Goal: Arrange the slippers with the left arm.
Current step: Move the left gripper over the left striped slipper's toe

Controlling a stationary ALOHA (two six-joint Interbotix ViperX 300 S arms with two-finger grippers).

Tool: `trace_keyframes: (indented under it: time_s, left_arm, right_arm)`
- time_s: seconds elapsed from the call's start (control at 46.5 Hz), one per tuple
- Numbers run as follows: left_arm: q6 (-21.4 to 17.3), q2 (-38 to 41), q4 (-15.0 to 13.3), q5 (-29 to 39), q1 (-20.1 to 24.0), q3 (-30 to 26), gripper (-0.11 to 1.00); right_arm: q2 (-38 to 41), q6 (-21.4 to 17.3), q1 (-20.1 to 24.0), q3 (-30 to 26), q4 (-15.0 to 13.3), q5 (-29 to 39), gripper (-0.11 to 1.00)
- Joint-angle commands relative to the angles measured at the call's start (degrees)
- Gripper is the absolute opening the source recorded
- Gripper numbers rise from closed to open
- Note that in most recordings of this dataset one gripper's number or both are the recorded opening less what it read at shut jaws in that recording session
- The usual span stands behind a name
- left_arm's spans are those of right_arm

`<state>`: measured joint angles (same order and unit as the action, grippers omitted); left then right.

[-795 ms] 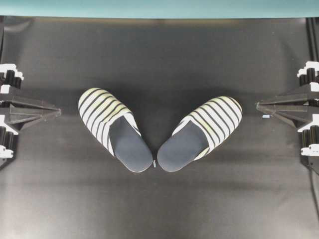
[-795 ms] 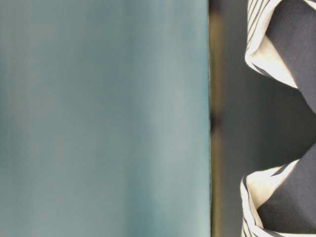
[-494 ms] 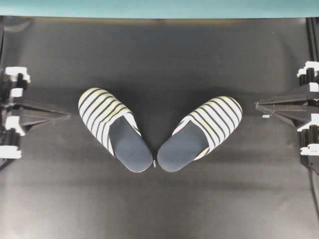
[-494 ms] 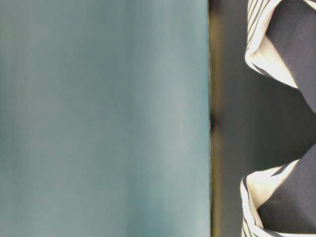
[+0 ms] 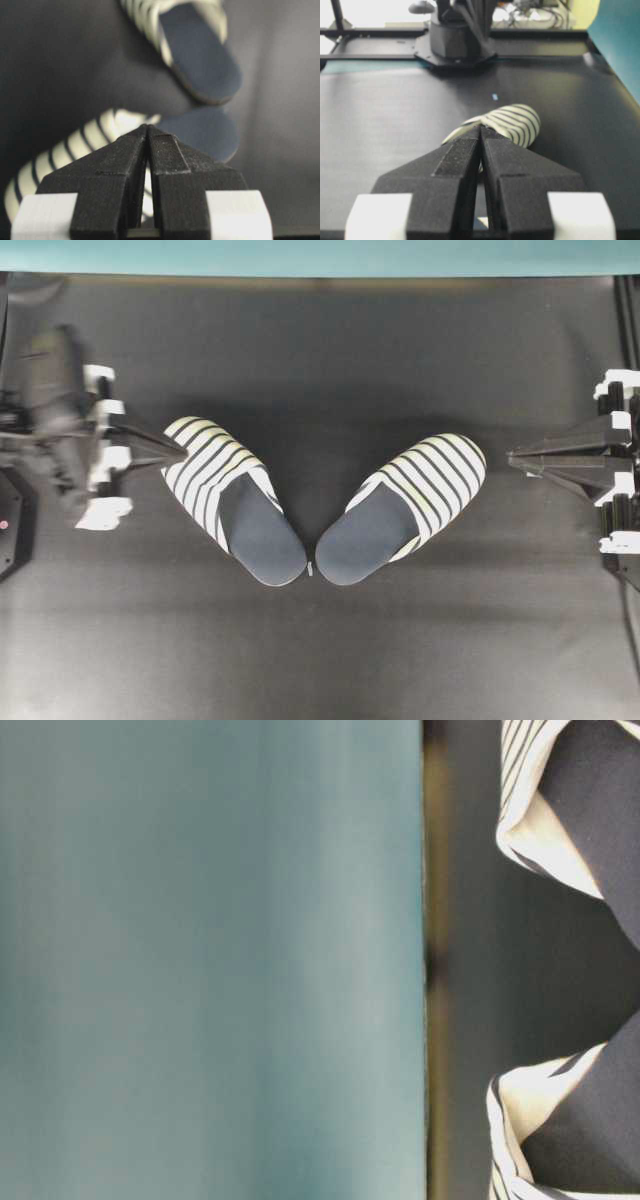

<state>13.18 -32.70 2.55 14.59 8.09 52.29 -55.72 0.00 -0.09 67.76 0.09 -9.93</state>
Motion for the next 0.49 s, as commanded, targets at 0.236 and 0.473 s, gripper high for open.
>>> trace_keyframes:
  time_s: [0.236, 0.473]
  left_arm:
    - [6.94, 15.12, 0.26, 18.19, 2.11, -13.45, 0.35]
    - [10.37, 25.75, 0.18, 27.77, 1.41, -21.71, 0.8]
  right_arm:
    - [0.26, -0.26, -0.44, -0.88, 0.62, -0.18, 0.01]
    - [-0.09, -0.35, -0.44, -0.53, 0.7, 0.44, 0.01]
